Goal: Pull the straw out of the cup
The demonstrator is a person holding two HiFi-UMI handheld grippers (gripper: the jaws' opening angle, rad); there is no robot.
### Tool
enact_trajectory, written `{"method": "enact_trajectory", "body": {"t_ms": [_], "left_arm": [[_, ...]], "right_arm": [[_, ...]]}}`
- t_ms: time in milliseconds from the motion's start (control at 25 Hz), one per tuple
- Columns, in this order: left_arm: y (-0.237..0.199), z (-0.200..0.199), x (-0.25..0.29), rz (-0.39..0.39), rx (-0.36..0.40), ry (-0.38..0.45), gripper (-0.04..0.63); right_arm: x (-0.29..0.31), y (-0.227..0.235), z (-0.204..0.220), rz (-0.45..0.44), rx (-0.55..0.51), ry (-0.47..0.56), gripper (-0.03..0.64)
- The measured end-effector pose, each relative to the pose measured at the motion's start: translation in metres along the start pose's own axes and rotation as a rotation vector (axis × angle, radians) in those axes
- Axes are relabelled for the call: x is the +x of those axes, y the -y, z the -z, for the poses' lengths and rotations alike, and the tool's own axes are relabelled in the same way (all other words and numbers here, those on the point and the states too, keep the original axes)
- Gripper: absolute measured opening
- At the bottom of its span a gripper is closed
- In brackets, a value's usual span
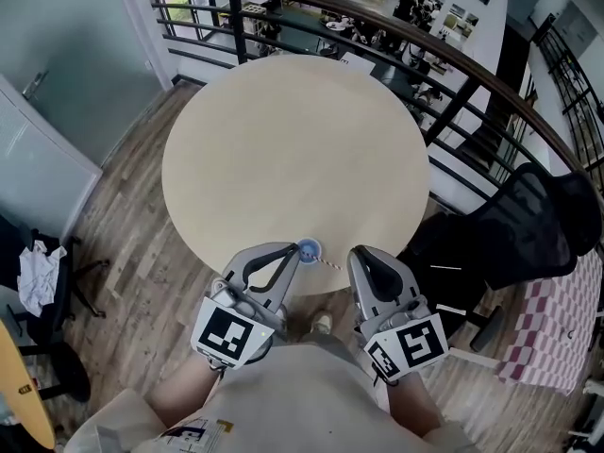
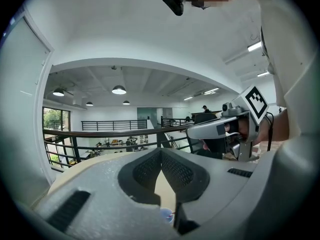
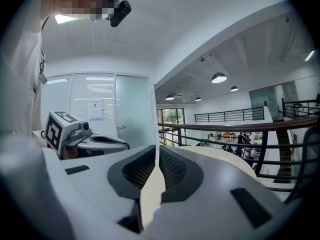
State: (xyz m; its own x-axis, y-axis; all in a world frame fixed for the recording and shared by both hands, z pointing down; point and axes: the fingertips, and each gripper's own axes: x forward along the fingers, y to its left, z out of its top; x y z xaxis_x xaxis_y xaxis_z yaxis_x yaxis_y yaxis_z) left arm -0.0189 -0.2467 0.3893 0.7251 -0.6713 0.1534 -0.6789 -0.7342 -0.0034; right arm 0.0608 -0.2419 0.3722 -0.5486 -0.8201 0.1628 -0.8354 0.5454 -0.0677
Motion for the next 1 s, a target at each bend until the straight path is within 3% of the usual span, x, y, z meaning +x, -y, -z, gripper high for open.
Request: {"method": "enact_trajectory", "body": {"t_ms": [160,240,320,360,520,1000], "left_arm": [[-0.004,0.01,0.011,-0.007,0.036,-0.013,0.014],[-0.005,0.016,0.017,-0.008,0.001,-0.032,0.014],[-0.006,0.018,0.022,-0.008,-0.05,-0.043,0.014],[-0.007,0.019,0.025,-0.008,-0.053,-0.043,0.014],[-0.01,0.035,0.037,-0.003,-0.011,-0.056,0.014],[-0.005,0.12,0.058,0.048,-0.032,-0.241,0.014]], "right_arm": [[0.001,0.009,0.017,-0.017,0.002,-0.049,0.034],[0.003,0.011,0.027,-0.031,0.006,-0.073,0.037],[0.005,0.012,0.038,-0.05,0.013,-0.106,0.132],[0.006,0.013,0.045,-0.054,0.014,-0.128,0.143],[0.011,0.02,0.077,-0.05,0.008,-0.216,0.147],[0.021,0.035,0.176,-0.055,0.048,-0.393,0.147]]}}
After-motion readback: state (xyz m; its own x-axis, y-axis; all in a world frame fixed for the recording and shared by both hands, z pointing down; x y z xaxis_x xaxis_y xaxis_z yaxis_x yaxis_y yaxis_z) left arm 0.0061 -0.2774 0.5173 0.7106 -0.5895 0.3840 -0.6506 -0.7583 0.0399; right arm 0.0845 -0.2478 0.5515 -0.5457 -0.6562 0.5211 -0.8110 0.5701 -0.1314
